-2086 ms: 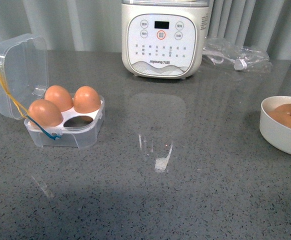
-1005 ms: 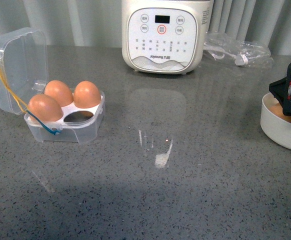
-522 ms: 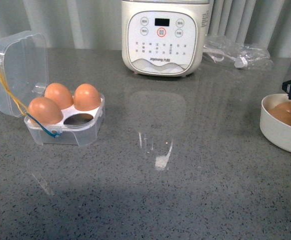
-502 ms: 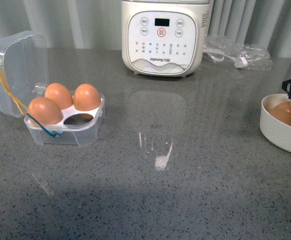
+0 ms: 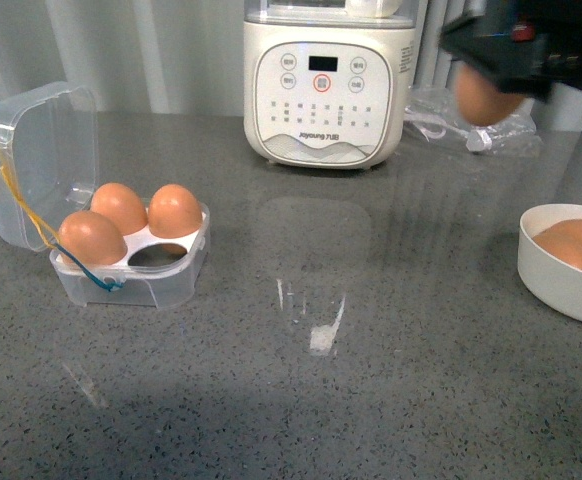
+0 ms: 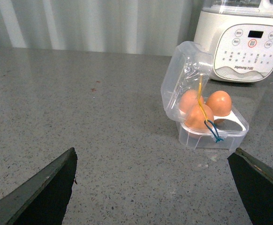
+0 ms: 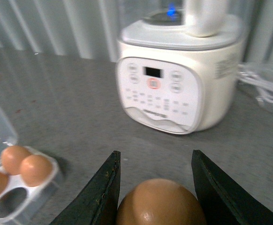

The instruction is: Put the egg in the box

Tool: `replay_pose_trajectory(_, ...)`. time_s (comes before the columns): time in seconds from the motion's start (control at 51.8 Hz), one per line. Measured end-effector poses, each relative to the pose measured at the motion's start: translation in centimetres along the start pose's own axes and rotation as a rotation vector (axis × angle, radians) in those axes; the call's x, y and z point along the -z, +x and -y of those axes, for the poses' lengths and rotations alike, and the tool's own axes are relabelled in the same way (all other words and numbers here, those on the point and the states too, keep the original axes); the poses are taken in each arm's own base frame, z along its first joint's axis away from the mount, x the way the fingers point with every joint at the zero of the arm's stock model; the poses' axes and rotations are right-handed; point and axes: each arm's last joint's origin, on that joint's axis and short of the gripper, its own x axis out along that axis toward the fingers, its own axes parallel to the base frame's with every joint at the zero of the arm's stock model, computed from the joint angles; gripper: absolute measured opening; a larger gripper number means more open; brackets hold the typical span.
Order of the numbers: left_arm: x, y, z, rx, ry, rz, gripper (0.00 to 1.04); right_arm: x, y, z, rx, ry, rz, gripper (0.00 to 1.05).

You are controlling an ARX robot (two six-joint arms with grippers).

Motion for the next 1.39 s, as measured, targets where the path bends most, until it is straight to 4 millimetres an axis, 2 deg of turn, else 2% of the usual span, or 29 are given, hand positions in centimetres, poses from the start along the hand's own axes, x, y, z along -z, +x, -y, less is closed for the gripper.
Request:
replay_pose_trajectory(0.155, 0.0, 0.0, 0.0, 0.0, 0.0, 0.0, 0.98, 1.1, 3.6, -3.5, -0.201, -0.002, -0.02, 0.4)
replay_pose_trajectory(0.386, 0.0, 0.0, 0.0, 0.0, 0.0, 0.0, 0.98, 3.3, 6.4, -6.9, -0.377, 0.0, -0.014, 0.4)
replay_pose_trajectory(0.58, 0.0, 0.0, 0.0, 0.0, 0.0, 0.0, 0.98, 3.7, 8.2, -7.8, -0.391, 0.036, -0.028, 0.4)
replay_pose_trajectory(0.792, 0.0, 0.0, 0.0, 0.0, 0.0, 0.0, 0.98, 3.9, 9.0, -8.6, -0.459, 0.056, -0.046, 0.4)
replay_pose_trajectory(0.985, 0.0, 0.0, 0.0, 0.0, 0.0, 0.0, 0.98, 5.0, 10.1, -9.7, -0.496, 0.055, -0.1, 0.4)
replay_pose_trajectory(1.391, 0.0, 0.0, 0.0, 0.0, 0.0, 0.0, 0.98, 5.2, 11.6, -10.7, -0.509, 0.006, -0.121, 0.4)
